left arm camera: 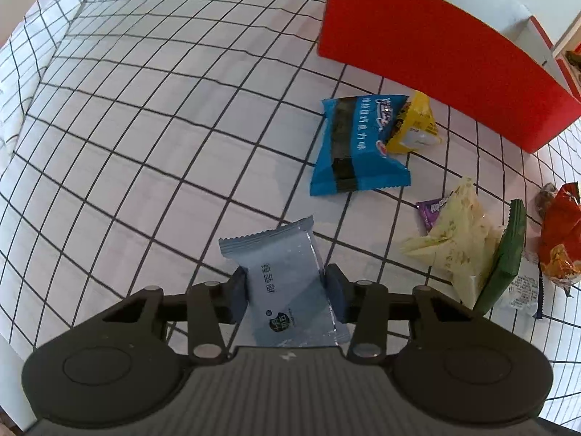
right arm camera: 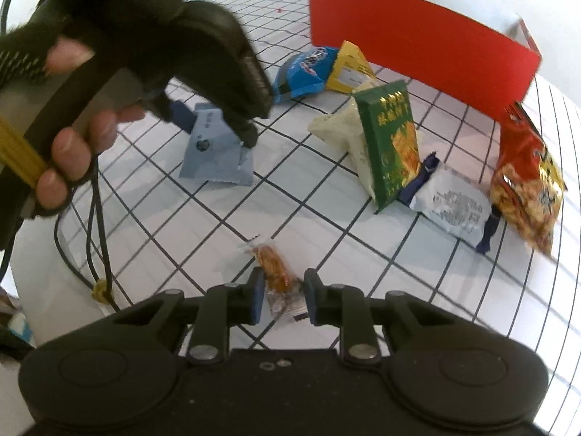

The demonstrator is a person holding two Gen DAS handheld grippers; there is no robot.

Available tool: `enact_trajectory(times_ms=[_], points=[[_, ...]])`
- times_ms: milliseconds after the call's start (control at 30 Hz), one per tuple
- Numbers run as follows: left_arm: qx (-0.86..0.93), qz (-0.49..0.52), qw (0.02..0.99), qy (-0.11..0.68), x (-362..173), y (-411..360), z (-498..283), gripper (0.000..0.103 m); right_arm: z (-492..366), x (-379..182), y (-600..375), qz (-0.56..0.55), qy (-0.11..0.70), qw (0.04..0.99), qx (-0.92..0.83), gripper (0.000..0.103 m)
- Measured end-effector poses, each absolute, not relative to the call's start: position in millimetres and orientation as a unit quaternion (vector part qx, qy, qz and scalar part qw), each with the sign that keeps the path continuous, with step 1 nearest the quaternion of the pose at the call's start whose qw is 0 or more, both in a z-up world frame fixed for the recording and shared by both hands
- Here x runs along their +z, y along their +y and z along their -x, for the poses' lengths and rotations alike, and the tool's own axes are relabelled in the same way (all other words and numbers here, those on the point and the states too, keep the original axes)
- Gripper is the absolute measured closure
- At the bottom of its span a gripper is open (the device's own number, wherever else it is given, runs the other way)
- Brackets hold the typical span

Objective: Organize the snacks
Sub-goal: 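Grasp the blue biscuit packet with the left tool while the right tool grasps the small candy, then carry the biscuit packet and candy over the red box with both tools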

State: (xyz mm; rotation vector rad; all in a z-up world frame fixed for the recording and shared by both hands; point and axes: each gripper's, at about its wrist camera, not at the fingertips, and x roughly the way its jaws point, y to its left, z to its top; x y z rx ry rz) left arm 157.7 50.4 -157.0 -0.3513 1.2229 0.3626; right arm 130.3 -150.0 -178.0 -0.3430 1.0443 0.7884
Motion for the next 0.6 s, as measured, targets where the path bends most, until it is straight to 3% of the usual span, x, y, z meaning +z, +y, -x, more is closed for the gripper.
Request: enact_trajectory(times_ms=[600], points=[[0.126,0.15,0.833,0.518,-87,61,-131,0.061,-148,-114,-172,0.046,0.444,0.835,0.323,0.081]])
